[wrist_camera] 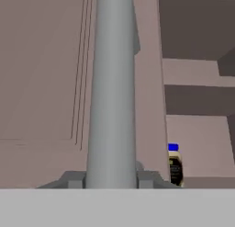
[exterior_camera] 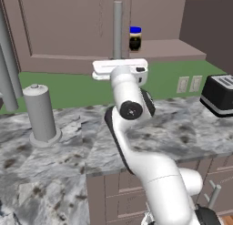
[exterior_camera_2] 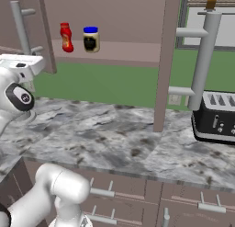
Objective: Move the ketchup and mayonnaise from the cabinet to the dining counter.
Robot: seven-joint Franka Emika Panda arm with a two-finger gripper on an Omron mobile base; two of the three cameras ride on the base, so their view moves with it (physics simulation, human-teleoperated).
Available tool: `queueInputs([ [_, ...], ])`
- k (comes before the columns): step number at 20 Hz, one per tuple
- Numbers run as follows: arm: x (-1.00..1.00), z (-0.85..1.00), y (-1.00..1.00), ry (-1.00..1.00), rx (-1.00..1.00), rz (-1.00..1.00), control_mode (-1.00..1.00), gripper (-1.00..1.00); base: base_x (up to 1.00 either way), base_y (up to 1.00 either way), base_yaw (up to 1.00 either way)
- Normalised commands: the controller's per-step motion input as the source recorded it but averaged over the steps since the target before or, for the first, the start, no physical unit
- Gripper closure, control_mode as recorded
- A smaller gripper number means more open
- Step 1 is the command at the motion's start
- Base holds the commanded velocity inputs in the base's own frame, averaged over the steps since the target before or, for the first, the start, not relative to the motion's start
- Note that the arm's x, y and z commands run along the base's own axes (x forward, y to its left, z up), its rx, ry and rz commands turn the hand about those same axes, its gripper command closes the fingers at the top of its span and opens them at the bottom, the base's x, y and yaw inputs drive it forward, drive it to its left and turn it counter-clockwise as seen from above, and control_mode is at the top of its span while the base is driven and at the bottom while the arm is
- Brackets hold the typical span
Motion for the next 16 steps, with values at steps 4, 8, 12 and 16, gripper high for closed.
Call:
queueInputs([
  [4,-1.0,0.06,0.28,-0.05,0.0,-0.17,-1.0,1.0,0.0,0.0,0.0],
  [8,-0.78,0.01,0.24,0.0,0.0,-0.2,-1.0,1.0,0.0,0.0,0.0],
  [12,-0.5,0.0,0.23,0.02,0.0,-0.22,-1.0,-1.0,0.0,0.0,0.0],
  [16,-0.12,-0.03,0.05,0.01,0.0,-0.17,-1.0,-1.0,0.0,0.0,0.0],
])
